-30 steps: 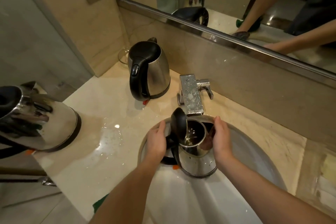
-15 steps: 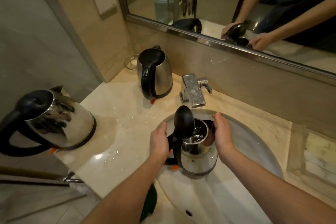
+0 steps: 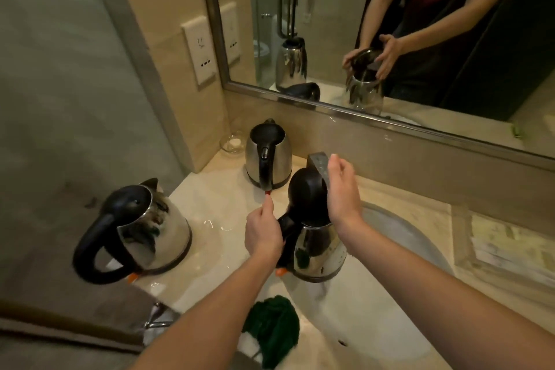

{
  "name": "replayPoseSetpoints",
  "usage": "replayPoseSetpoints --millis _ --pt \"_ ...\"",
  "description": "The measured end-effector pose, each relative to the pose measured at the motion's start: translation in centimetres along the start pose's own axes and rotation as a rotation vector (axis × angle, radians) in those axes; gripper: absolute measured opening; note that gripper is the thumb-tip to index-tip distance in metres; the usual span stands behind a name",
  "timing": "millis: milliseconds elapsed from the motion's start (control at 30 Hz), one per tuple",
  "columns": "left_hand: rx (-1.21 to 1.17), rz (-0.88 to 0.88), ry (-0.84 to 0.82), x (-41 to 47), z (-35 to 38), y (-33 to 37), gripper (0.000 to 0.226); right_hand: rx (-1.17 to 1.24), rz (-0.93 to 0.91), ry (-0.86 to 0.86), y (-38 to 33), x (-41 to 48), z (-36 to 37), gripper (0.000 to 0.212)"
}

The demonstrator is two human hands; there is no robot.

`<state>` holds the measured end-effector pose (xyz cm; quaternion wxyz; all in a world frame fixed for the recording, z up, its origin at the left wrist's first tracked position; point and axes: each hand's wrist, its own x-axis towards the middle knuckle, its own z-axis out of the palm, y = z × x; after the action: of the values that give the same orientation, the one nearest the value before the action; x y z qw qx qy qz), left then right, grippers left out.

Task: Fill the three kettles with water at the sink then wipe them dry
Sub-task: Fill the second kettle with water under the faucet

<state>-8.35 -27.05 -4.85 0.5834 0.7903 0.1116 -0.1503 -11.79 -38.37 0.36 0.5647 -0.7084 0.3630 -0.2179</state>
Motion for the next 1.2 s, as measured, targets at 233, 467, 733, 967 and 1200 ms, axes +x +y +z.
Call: replayPoseSetpoints --millis 233,467,733,967,1200 --pt "-0.019 0.052 0.022 1.3 -5.7 2.2 0.050 -0.325 -0.056 0.112 -2.9 -0.9 5.1 0.071" --pt "-0.016 0.062 0.094 3.7 -10.9 2.2 0.051 -0.146 0.220 -0.039 -3.7 -0.2 9.8 0.064" --pt "-0.045 0.015 0.191 6.8 -14.1 0.7 0.051 -0.065 0.335 -0.123 -4.1 0.2 15.6 0.049" --pt "-0.084 -0.044 0.273 8.4 -14.8 0.3 0.052 -0.106 0.244 -0.134 -2.6 1.5 18.9 0.035" --pt "-0.160 -0.070 0.333 9.3 -14.2 0.4 0.045 -0.163 0.179 -0.143 -2.3 3.5 21.1 0.037"
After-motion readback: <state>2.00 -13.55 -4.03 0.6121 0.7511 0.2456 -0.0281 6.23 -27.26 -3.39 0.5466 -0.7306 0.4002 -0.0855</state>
